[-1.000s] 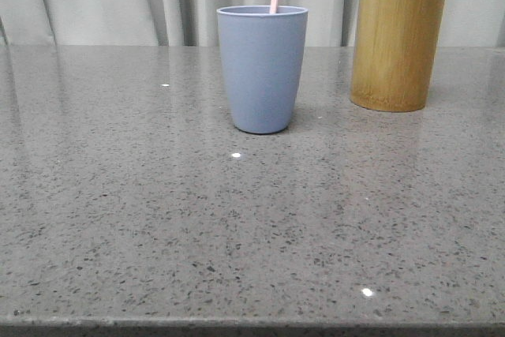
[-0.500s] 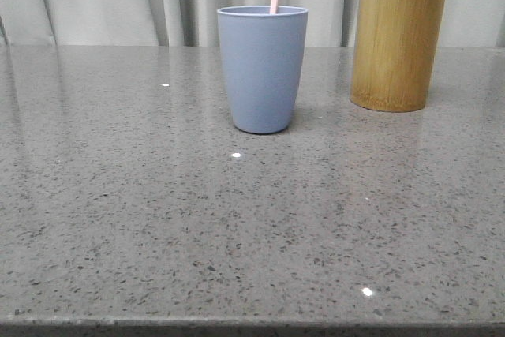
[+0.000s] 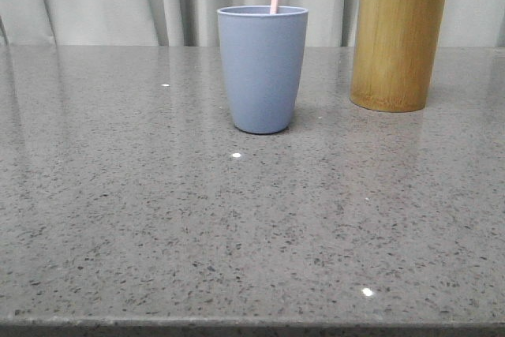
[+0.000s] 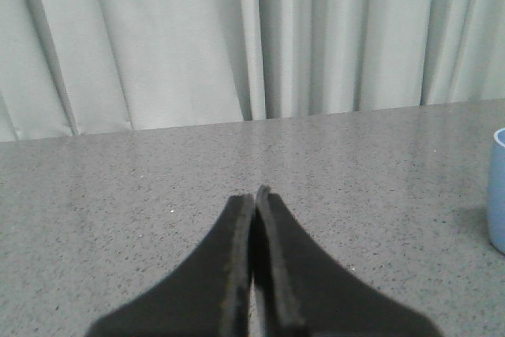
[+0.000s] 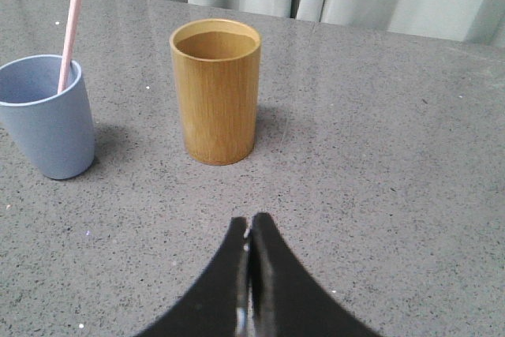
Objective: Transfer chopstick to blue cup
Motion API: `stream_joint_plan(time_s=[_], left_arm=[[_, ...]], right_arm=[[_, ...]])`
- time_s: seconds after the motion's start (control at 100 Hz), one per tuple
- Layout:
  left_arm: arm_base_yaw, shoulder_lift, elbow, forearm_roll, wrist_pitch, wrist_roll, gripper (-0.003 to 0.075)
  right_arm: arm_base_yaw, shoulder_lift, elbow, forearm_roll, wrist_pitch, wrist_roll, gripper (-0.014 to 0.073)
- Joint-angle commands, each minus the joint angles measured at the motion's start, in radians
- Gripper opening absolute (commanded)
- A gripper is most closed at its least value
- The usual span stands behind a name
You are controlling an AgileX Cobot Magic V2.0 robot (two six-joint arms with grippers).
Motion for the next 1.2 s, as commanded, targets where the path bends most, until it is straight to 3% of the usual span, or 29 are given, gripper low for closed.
stream_joint_plan(time_s=[0.0,0.19,0.29,1.19], left_arm=[[0.029,-0.102,0.057,-0.003,-0.09,-0.012,-0.0019],[0.115,-0.271,0.198,-0.005,-0.09,-0.012,-0.0019],[0.139,-0.262,0.232,-0.003,-0.085,-0.012,-0.0019],[0.14,-0.264,0.262,0.031,-0.115,-0.012,-0.0019]], right_arm=[[-0.006,0.008,-0.023,-0.019,-0.081,-0.003,-0.0067],[-0.006,0.008,-0.023,-0.019,-0.081,-0.003,-0.0067],[-0.006,0.008,-0.023,-0.019,-0.081,-0.003,-0.0067],[-0.006,0.008,-0.023,-0.019,-0.08,-0.003,-0.0067]])
